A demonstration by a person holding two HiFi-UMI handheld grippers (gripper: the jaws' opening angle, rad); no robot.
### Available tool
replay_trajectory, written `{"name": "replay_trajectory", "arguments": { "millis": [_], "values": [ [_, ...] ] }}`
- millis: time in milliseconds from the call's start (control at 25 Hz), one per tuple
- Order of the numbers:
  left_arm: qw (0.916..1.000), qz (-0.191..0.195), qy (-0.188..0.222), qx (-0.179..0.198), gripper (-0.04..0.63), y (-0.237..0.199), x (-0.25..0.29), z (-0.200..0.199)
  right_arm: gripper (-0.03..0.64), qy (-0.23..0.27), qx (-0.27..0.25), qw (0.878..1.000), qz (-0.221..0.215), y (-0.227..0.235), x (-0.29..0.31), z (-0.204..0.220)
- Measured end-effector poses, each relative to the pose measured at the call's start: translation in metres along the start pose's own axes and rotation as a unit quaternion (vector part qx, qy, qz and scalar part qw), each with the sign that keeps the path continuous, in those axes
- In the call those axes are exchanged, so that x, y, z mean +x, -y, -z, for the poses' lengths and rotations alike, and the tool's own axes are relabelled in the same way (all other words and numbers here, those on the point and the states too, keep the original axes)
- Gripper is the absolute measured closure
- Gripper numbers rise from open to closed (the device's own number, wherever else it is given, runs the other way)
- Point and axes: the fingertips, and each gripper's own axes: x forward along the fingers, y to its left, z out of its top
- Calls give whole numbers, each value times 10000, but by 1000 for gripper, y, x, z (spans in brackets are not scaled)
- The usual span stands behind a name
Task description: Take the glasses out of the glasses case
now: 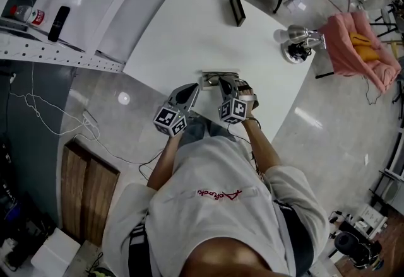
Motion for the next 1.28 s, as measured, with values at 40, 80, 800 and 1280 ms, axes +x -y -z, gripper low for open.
{"name": "replay_trajectory", "arguments": {
  "millis": [40,80,800,1280],
  "values": [
    [10000,0,-1,1,570,0,0,0,615,-79,-126,9999,31,-1,1,1],
    [10000,0,0,1,569,1,0,0,587,-168,-235,9996,60,-1,2,3],
    [9999,-158,-7,-70,571,-6,-10,3,525,-839,-1111,9896,-355,-2,43,28],
    [9998,-184,12,-81,569,-10,-12,2,604,-822,-1357,9865,-418,-3,44,28]
  ]
}}
